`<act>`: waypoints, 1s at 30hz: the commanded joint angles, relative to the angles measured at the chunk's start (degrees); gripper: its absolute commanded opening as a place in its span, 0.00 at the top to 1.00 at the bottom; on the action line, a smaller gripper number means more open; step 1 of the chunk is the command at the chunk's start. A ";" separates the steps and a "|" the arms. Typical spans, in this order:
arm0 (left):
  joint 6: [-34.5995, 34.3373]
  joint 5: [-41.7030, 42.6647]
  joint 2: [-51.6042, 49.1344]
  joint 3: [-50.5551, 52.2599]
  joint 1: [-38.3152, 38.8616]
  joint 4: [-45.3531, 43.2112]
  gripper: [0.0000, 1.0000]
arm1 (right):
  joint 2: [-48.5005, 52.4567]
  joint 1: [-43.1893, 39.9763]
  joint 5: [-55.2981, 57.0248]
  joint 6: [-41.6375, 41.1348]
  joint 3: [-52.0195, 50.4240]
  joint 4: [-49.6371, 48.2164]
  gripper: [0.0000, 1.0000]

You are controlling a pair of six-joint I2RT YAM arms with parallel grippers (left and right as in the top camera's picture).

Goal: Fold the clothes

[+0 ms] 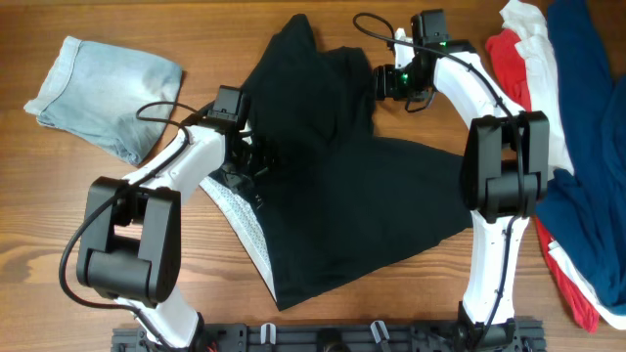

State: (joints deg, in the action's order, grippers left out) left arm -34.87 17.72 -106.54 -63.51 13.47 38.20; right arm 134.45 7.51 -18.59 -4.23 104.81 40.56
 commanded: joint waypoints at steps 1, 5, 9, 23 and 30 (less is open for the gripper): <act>0.13 -6.25 -2.69 2.84 -0.37 1.70 0.16 | 3.85 1.46 -3.80 -0.48 -0.20 -1.33 0.35; 0.13 -6.27 -2.69 2.84 -0.37 1.70 0.16 | 3.89 2.40 -5.25 -1.90 -0.20 -2.45 0.39; 0.13 -6.27 -2.69 2.84 -0.37 1.73 0.16 | 3.89 3.56 -5.14 -3.34 -0.20 -4.09 0.44; 0.13 -6.27 -2.69 2.84 -0.37 1.70 0.15 | -4.68 1.66 15.61 -11.13 1.88 1.62 0.96; 0.15 -6.29 -2.69 2.84 -0.37 1.73 0.15 | -17.86 -3.08 27.63 -22.91 2.10 13.05 0.86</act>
State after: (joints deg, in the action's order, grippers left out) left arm -34.87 17.43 -106.48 -63.51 13.50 38.41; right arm 123.96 7.62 -1.39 -21.67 105.25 52.38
